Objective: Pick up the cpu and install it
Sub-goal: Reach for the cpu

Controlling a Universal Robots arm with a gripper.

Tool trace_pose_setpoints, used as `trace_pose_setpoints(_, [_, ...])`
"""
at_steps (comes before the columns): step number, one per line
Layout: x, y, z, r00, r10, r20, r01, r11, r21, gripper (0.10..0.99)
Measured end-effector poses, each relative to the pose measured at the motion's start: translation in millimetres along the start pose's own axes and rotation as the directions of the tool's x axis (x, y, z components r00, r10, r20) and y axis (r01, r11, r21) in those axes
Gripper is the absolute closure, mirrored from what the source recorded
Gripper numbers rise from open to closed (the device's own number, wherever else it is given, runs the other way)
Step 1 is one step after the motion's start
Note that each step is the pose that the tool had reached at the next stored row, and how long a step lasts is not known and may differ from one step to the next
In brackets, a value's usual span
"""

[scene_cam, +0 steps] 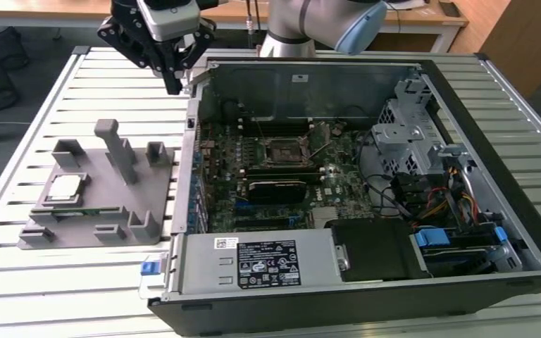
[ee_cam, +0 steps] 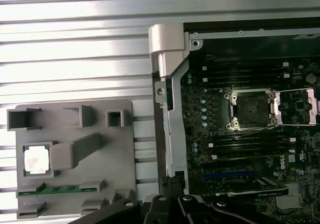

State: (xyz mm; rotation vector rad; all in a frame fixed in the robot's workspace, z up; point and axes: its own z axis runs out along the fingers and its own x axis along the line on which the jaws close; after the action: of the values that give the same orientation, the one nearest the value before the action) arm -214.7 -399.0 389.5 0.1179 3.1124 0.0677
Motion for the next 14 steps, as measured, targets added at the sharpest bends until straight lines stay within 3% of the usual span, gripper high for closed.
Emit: trace_pose_setpoints(14, [17.9, -1.4, 0.3, 1.0, 0.0, 0.0, 0.0, 1.0, 0.0, 0.98])
